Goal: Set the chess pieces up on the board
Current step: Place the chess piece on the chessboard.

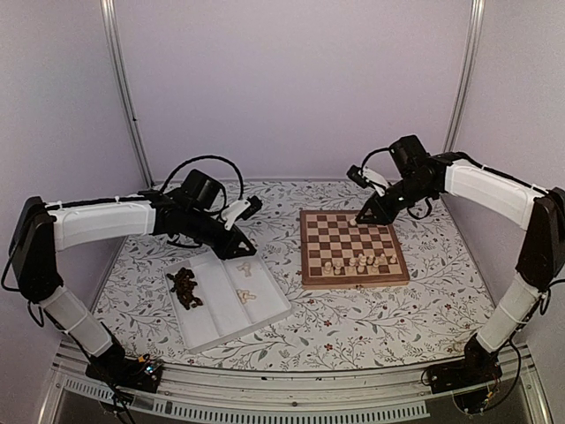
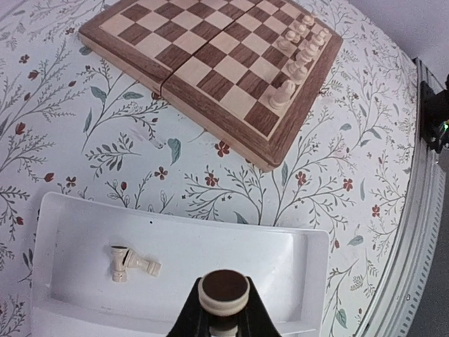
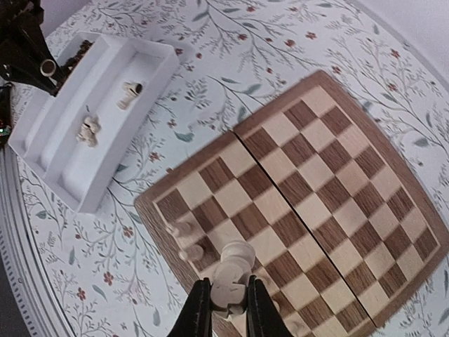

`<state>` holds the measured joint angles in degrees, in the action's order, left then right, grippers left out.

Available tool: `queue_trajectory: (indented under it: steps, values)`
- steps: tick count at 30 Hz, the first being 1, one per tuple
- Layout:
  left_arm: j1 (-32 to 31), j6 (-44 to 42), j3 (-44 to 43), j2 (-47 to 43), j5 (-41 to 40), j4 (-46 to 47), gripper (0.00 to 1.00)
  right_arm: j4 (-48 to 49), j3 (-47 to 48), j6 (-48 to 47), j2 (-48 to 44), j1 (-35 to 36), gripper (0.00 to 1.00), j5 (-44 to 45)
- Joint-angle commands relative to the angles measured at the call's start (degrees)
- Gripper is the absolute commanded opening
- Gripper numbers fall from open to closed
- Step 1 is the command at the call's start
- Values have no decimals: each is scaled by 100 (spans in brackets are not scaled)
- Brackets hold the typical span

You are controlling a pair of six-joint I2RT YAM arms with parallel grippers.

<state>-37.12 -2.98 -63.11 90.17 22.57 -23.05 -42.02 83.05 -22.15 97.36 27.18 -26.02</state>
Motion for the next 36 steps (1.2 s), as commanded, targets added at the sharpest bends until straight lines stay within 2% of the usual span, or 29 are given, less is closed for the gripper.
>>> queue_trajectory:
  steps: [1, 5, 13, 36]
  values:
    - [212, -40, 213, 61, 185, 171, 5, -258, -835, -669, -729, -414, 5, 1037]
    - [302, -50, 290, 58, 212, 167, 5, -412, -1420, -977, -1278, -652, 5, 1468]
    - [346, -62, 300, 79, 192, 107, 6, -463, -2172, -1051, -1437, -766, 5, 1545]
    - [345, -31, 326, 161, 157, 2, 8, -254, -1814, -623, -301, -764, 9, 1151]
